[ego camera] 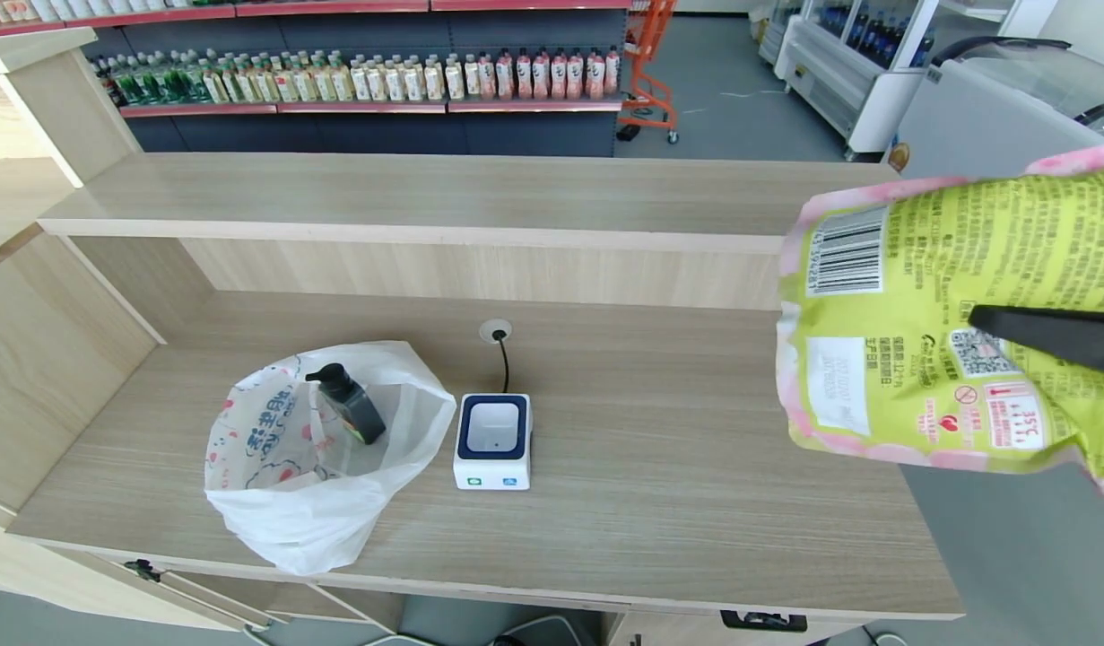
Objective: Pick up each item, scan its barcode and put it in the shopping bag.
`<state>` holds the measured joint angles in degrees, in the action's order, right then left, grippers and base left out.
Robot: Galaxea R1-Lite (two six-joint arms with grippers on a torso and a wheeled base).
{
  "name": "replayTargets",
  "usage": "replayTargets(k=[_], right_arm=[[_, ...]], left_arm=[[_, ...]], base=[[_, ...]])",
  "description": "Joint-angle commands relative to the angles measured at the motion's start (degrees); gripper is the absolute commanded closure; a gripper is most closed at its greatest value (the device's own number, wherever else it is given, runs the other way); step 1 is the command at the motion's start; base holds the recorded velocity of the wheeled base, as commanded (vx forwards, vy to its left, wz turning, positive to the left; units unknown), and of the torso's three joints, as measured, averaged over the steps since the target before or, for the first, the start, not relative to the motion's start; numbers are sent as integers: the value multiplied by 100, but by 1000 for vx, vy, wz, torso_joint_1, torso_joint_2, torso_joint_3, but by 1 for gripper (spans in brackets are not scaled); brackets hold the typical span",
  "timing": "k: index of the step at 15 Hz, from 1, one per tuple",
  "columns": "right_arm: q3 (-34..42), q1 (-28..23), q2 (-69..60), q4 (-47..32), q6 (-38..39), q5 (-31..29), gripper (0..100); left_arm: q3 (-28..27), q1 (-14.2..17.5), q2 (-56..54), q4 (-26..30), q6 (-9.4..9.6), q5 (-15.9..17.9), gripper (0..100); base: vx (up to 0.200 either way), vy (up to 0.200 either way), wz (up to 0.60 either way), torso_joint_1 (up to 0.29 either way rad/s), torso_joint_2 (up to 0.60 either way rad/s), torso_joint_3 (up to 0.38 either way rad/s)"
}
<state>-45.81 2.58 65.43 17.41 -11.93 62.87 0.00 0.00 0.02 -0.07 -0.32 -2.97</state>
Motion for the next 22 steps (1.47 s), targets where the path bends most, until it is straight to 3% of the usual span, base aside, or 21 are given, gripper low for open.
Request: replayTargets(k=[1, 5, 6, 7, 11, 22], right_arm=[[222, -30, -487, -1, -1364, 876, 100], [573, -91, -399, 8, -3482, 1632, 100], [573, -91, -399, 8, -3482, 1632, 100], [573, -250, -390, 17, -4001, 1940, 100], [503, -777, -575, 263, -4115, 2379, 100], [433, -338, -891, 579, -4098, 2388, 100]], left_arm=[[0, 0, -2, -1, -3, -1, 0], [0, 0, -2, -1, -3, -1, 0], [0, 0, -2, -1, -3, -1, 0], [0, 0, -2, -1, -3, -1, 0], [0, 0, -2, -1, -3, -1, 0], [0, 0, -2, -1, -3, -1, 0]], base=[[0, 0, 0, 0, 0, 0], [0, 0, 0, 0, 0, 0], [0, 0, 0, 0, 0, 0], [0, 0, 0, 0, 0, 0], [0, 0, 0, 0, 0, 0], [0, 0, 0, 0, 0, 0]])
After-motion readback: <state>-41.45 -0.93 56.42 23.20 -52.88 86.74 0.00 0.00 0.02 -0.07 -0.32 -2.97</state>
